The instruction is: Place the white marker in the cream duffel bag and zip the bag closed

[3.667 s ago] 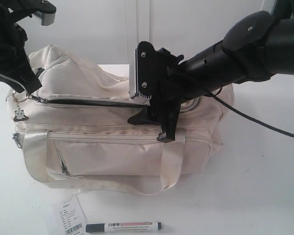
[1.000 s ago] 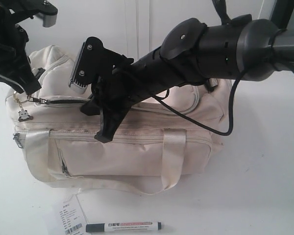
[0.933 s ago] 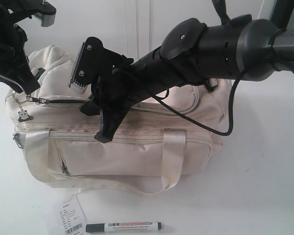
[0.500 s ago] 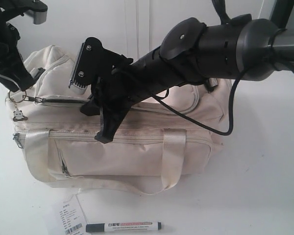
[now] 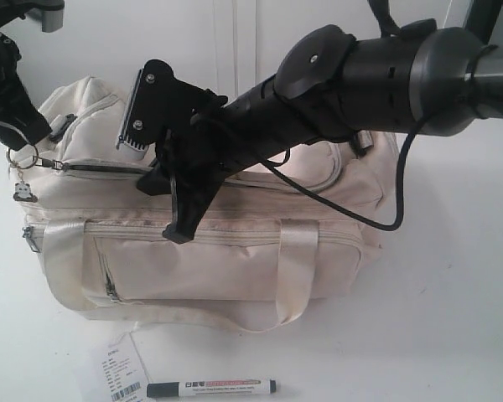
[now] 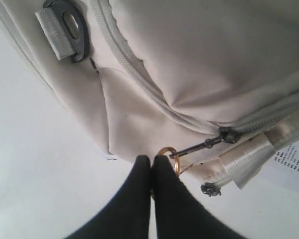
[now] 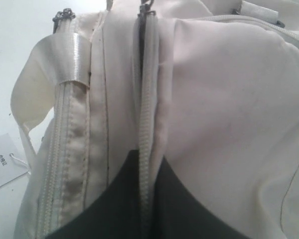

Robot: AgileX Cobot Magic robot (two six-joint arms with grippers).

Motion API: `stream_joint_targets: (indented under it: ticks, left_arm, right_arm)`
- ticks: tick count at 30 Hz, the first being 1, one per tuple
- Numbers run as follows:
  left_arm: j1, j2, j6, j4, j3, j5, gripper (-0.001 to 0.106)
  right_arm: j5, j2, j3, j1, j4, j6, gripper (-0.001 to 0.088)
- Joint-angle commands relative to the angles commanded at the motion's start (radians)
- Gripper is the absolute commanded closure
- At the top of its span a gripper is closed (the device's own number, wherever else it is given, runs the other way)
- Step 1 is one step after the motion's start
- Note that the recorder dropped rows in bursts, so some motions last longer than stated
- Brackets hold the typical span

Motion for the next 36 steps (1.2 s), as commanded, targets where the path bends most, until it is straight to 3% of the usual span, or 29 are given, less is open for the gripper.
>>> stream_joint_targets:
  ticks: [13, 23, 36]
  left_arm:
    - [0.0, 0.0, -0.004, 0.026, 0.0, -0.027, 0.105]
    - [0.0, 0.0, -0.006, 0.068, 0.08, -0.119, 0.105]
    - [0.0, -0.029, -0.084, 0.185, 0.08, -0.128, 0.105]
  right_arm:
    - [0.002, 0.0, 0.0, 0.0, -0.007, 0.007, 0.0868]
    - [0.003, 0.0, 0.0, 0.0, -0.007, 0.007, 0.0868]
    - [0.002, 0.0, 0.0, -0.002, -0.007, 0.007, 0.0868]
